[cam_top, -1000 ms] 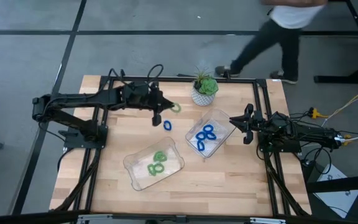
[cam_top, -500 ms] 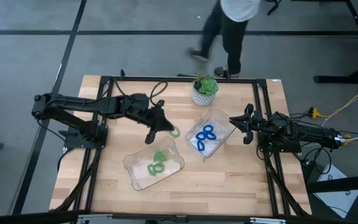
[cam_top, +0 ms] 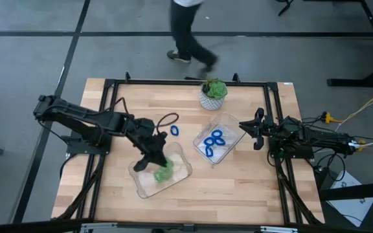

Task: Sort spring keychains
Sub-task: Put the green spring keychain into the bottom transparent bin, then put the blue spring keychain into the top transparent bin

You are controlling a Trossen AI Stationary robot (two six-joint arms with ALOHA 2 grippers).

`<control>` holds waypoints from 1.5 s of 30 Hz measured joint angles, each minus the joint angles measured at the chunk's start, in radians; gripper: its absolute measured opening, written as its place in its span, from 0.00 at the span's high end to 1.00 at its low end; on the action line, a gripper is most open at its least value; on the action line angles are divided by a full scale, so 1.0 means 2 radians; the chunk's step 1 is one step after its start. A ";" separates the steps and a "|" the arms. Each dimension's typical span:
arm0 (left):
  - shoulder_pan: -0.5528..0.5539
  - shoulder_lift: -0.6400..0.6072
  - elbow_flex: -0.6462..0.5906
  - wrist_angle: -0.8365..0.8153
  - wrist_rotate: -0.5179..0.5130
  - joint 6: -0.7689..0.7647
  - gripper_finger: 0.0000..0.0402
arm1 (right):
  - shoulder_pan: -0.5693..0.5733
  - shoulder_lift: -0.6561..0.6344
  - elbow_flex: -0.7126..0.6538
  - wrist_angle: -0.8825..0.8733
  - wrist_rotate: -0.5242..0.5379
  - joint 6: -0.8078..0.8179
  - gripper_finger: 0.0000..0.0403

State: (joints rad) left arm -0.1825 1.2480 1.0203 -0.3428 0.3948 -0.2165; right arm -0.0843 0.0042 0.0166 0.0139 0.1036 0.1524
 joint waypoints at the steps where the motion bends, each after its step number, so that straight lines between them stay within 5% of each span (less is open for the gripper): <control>1: -0.005 0.000 0.000 -0.005 -0.001 -0.004 0.93 | 0.000 0.000 0.000 0.000 0.000 0.000 0.83; 30: -0.030 0.000 0.000 -0.093 -0.004 -0.030 0.91 | 0.000 0.000 0.000 0.000 0.000 0.000 0.83; 45: -0.030 0.000 0.000 -0.149 -0.006 -0.054 0.67 | 0.000 0.000 0.000 0.000 0.000 0.000 0.83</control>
State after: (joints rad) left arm -0.2417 1.2484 1.0203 -0.6416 0.3837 -0.3244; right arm -0.0843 0.0040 0.0166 0.0139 0.1036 0.1524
